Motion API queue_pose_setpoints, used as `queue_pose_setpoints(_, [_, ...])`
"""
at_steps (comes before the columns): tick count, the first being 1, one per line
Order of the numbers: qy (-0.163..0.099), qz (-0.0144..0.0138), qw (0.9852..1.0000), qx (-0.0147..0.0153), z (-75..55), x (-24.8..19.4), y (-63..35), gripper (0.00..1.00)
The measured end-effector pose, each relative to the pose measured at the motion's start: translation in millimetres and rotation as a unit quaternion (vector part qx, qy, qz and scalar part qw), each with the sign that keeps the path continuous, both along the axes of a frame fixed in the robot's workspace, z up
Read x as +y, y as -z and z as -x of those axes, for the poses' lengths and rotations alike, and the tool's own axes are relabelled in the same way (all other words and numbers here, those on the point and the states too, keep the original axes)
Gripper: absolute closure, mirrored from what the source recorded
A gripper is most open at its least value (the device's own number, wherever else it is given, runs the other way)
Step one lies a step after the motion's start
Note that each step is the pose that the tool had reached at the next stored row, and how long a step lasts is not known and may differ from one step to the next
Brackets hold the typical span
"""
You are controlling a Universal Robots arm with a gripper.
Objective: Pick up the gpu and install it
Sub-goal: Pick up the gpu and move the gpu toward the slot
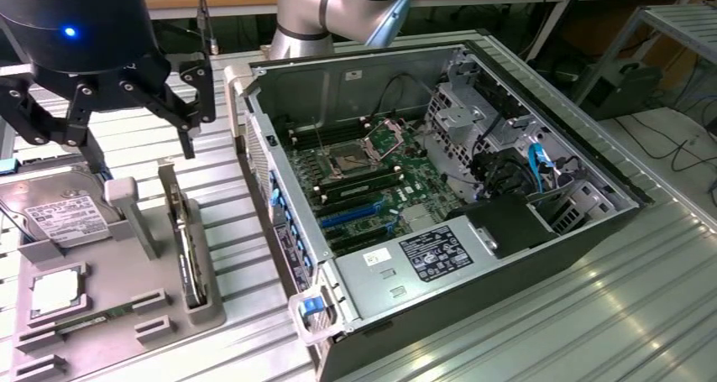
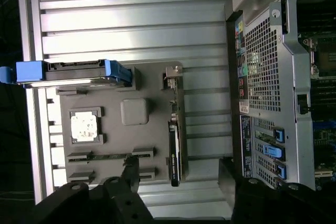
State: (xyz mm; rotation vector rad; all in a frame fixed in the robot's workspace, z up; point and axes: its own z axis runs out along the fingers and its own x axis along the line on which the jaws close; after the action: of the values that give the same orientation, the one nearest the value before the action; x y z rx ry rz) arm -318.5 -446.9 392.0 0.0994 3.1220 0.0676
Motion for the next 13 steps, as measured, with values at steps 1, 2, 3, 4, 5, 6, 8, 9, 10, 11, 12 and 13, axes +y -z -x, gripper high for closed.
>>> queue_pose_setpoints(1, [0.0, 0.0, 1.0, 0.0, 0.0, 0.0, 0.0, 0.28])
queue_pose_setpoints(2, [0.0, 0.0, 1.0, 0.0, 0.0, 0.0, 0.0, 0.22])
queue_pose_setpoints(3, [0.0, 0.0, 1.0, 0.0, 0.0, 0.0, 0.0, 0.16])
queue_pose_setpoints(4, [0.0, 0.0, 1.0, 0.0, 0.0, 0.0, 0.0, 0.16])
queue_pose_setpoints(5, [0.0, 0.0, 1.0, 0.0, 0.0, 0.0, 0.0, 0.1])
queue_pose_setpoints(6, [0.0, 0.0, 1.0, 0.0, 0.0, 0.1, 0.0, 0.1])
queue_pose_setpoints(8, [0.0, 0.0, 1.0, 0.0, 0.0, 0.2, 0.0, 0.1])
queue_pose_setpoints(9, [0.0, 0.0, 1.0, 0.0, 0.0, 0.2, 0.0, 0.1])
queue_pose_setpoints(10, [0.0, 0.0, 1.0, 0.0, 0.0, 0.2, 0.0, 0.1])
queue_pose_setpoints(11, [0.0, 0.0, 1.0, 0.0, 0.0, 0.2, 0.0, 0.1])
queue_pose_setpoints(12, [0.0, 0.0, 1.0, 0.0, 0.0, 0.2, 0.0, 0.1])
queue_pose_setpoints(13, [0.0, 0.0, 1.0, 0.0, 0.0, 0.3, 0.0, 0.1])
